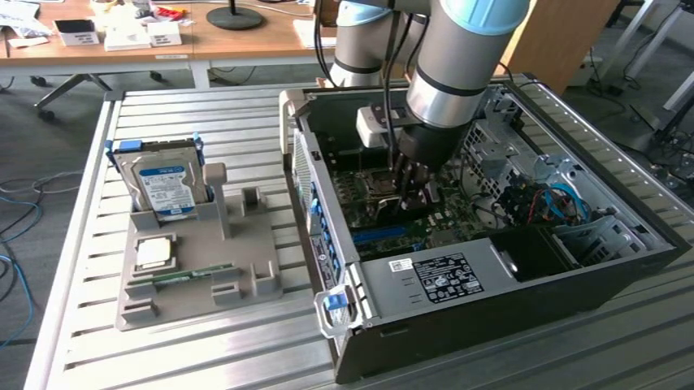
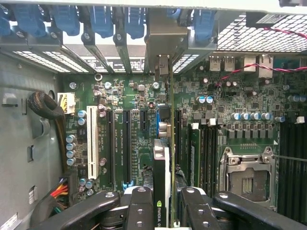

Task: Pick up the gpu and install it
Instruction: 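Insert the gpu into the slot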

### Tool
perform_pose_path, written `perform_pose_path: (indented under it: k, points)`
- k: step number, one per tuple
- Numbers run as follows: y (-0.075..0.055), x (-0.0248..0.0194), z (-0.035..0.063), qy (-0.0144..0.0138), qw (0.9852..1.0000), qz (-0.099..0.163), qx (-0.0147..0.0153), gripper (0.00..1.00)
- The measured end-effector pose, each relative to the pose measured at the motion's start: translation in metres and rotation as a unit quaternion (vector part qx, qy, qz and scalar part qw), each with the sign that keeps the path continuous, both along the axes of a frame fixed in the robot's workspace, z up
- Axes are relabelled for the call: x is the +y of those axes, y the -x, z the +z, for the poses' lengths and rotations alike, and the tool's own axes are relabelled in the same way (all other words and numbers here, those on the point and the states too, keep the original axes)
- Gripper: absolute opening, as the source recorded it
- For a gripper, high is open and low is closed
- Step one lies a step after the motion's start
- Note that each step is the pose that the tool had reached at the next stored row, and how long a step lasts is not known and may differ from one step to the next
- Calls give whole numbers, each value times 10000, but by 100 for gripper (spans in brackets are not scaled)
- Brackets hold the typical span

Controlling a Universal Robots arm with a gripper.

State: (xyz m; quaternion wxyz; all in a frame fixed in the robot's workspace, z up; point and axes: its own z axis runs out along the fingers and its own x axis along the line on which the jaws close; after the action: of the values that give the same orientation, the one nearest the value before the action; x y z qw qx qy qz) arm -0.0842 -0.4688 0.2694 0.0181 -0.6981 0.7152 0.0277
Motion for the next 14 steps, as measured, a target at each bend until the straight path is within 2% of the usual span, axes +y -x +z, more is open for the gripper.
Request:
perform_pose_path:
  k: [8,14]
  points:
    - [0,0,-48,0,10000,0,0,27]
    - [0,0,-49,-1,10000,0,0,27]
